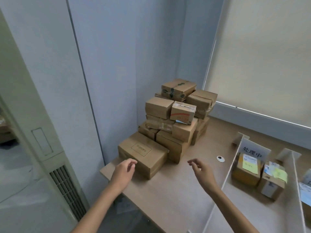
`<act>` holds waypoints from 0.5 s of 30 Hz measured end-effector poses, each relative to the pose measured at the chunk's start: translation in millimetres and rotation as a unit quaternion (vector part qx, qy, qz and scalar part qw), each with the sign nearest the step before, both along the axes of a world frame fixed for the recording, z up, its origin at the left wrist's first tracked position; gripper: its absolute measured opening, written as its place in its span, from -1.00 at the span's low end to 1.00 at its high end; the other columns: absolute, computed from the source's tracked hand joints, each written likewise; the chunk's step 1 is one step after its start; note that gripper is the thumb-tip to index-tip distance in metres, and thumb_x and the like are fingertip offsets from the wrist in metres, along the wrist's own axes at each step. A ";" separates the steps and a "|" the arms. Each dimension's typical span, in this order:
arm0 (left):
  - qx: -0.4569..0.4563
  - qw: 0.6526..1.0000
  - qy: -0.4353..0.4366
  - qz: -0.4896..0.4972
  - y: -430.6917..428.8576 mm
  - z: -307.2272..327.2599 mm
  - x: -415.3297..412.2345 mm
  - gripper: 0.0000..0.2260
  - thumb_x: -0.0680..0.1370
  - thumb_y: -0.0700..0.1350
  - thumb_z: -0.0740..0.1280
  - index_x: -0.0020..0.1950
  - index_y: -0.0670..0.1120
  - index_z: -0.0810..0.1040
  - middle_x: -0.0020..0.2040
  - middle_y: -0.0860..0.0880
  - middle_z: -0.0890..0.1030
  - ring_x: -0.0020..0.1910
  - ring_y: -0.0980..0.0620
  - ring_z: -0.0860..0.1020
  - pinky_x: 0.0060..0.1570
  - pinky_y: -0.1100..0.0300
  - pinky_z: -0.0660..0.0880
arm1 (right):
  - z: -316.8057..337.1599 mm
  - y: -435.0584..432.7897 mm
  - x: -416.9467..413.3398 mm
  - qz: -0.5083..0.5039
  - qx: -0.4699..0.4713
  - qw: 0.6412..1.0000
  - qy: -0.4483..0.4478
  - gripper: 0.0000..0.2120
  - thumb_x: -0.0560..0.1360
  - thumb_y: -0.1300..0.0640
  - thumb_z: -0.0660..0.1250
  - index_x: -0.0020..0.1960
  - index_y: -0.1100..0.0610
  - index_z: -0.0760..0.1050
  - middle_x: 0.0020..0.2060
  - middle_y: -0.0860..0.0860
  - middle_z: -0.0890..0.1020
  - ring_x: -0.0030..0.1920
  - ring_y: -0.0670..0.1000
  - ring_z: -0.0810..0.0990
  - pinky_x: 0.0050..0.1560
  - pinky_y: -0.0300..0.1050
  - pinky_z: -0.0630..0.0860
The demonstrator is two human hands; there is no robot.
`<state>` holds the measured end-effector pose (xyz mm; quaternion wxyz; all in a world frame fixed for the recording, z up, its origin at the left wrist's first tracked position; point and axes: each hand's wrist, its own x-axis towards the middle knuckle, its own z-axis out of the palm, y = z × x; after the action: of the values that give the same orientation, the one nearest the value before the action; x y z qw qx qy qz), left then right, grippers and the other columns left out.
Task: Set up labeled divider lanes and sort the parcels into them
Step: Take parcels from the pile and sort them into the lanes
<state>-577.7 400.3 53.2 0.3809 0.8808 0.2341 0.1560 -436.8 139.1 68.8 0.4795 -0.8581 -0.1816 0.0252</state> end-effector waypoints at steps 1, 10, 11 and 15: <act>-0.002 1.000 -0.005 -0.009 4.6 1.8 10.2 -0.80 0.61 -0.11 0.20 0.18 -0.01 0.54 0.10 0.07 0.56 0.06 0.17 0.48 0.04 0.33 0.38 | 7.6 8.6 14.0 0.000 -0.009 1.000 -0.022 -0.81 0.55 0.29 0.23 -0.07 0.12 0.60 -0.18 -0.02 0.65 -0.21 -0.21 0.55 -0.22 -0.51 0.38; -0.018 0.999 0.003 -0.047 45.2 5.5 136.6 -0.81 0.61 -0.11 0.17 0.13 0.01 0.55 0.06 0.06 0.59 0.06 0.12 0.52 0.07 0.23 0.47 | 64.5 91.0 179.1 -0.038 -0.137 0.971 -0.194 -0.69 0.53 0.21 0.30 0.26 0.16 0.47 0.20 0.10 0.52 0.21 0.10 0.46 0.12 -0.14 0.39; -0.014 0.999 0.002 -0.050 49.6 6.0 152.5 -0.81 0.61 -0.11 0.17 0.13 0.01 0.55 0.07 0.06 0.59 0.05 0.13 0.51 0.06 0.24 0.46 | 66.7 99.4 199.9 -0.048 -0.160 0.966 -0.199 -0.63 0.53 0.19 0.30 0.33 0.15 0.42 0.25 0.11 0.48 0.24 0.11 0.42 0.15 -0.09 0.40; -0.026 0.997 0.007 -0.071 67.1 8.1 209.1 -0.81 0.61 -0.10 0.17 0.13 0.02 0.55 0.05 0.09 0.57 0.02 0.17 0.50 -0.03 0.34 0.42 | 57.5 128.2 276.9 -0.067 -0.281 0.943 -0.164 -0.41 0.50 0.06 0.35 0.46 0.04 0.21 0.44 0.14 0.27 0.40 0.19 0.24 0.28 0.14 0.38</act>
<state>-368.6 467.4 61.4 0.4121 0.8861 0.1775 0.1161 -159.9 267.2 126.3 0.1831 -0.9606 -0.1849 -0.0979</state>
